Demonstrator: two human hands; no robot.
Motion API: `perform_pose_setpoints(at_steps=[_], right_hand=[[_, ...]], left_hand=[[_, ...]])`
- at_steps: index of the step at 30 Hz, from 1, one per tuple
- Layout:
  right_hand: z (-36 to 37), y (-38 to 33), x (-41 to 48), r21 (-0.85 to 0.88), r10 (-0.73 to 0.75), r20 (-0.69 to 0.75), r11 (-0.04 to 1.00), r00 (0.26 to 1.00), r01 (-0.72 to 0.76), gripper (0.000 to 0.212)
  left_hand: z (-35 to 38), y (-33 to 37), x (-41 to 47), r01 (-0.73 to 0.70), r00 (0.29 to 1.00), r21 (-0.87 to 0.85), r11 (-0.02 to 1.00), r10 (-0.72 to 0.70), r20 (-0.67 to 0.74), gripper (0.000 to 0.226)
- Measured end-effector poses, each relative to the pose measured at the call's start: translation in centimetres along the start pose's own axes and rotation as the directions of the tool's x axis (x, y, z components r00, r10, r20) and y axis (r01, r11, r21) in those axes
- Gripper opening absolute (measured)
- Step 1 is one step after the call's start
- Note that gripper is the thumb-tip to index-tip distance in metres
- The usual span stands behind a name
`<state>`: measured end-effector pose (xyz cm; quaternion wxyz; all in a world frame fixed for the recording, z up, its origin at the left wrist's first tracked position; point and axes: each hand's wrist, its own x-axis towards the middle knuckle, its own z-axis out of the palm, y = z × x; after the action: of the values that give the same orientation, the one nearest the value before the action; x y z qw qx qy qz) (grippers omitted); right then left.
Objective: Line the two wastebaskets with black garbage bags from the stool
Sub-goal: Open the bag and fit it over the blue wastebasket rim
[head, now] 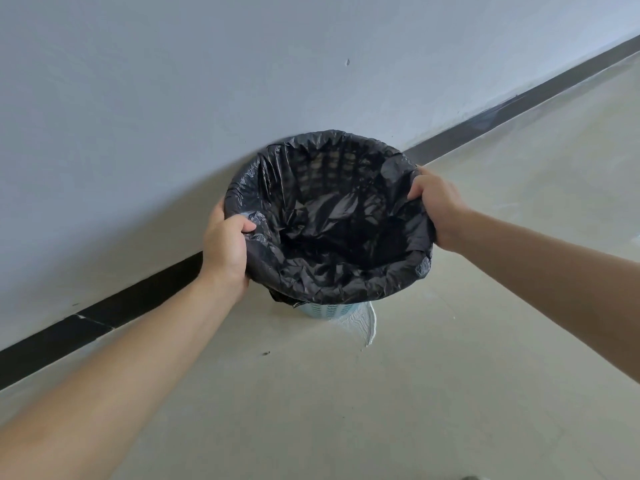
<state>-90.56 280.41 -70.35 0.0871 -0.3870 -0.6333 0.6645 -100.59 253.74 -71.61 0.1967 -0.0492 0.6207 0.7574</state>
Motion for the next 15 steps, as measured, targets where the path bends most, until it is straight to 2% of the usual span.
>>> perform_pose_setpoints(at_steps=[3,5,6,7,8,9,10,11,12,14,15], right_hand=[[0.2,0.0,-0.3,0.006,-0.006,-0.022,1.0,1.0,0.006,0.04],[0.3,0.2,0.0,-0.114,-0.055,-0.055,0.992,0.997,0.048,0.045],[0.3,0.4,0.4,-0.227,-0.101,-0.079,0.971,0.992,0.081,0.049],[0.3,0.5,0.5,-0.379,-0.167,-0.119,0.919,0.979,0.111,0.057],[0.3,0.5,0.4,-0.538,-0.269,-0.137,0.828,0.953,0.157,0.065],[0.4,0.5,0.2,-0.656,-0.398,-0.109,0.717,0.911,0.235,0.069],[0.5,0.5,0.2,-0.72,-0.51,-0.053,0.615,0.859,0.321,0.069],[0.6,0.5,0.2,-0.747,-0.572,0.003,0.544,0.82,0.382,0.066],[0.7,0.5,0.1,-0.755,-0.578,0.044,0.515,0.815,0.406,0.064],[0.6,0.6,0.2,-0.763,-0.5,0.063,0.534,0.864,0.365,0.064],[0.6,0.4,0.2,-0.786,-0.455,0.051,0.53,0.889,0.317,0.065]], left_hand=[[0.5,0.1,-0.1,-0.004,1.0,-0.034,0.999,0.004,-0.006,0.056],[0.4,-0.1,0.0,-0.069,0.997,0.129,0.989,0.072,-0.023,0.052],[0.1,-0.1,0.1,-0.117,0.991,0.297,0.948,0.131,-0.03,0.055],[-0.2,0.0,0.2,-0.176,0.976,0.508,0.843,0.218,-0.024,0.062],[-0.5,0.2,0.2,-0.255,0.94,0.697,0.67,0.34,0.018,0.068],[-0.7,0.3,0.2,-0.351,0.874,0.808,0.473,0.475,0.101,0.07],[-0.7,0.2,0.3,-0.434,0.801,0.84,0.325,0.566,0.195,0.068],[-0.6,0.1,0.4,-0.484,0.769,0.833,0.269,0.584,0.259,0.064],[-0.4,0.0,0.4,-0.5,0.786,0.815,0.294,0.549,0.284,0.061],[-0.2,-0.2,0.6,-0.437,0.874,0.771,0.463,0.421,0.242,0.059],[-0.2,-0.1,0.6,-0.389,0.905,0.763,0.517,0.369,0.211,0.059]])
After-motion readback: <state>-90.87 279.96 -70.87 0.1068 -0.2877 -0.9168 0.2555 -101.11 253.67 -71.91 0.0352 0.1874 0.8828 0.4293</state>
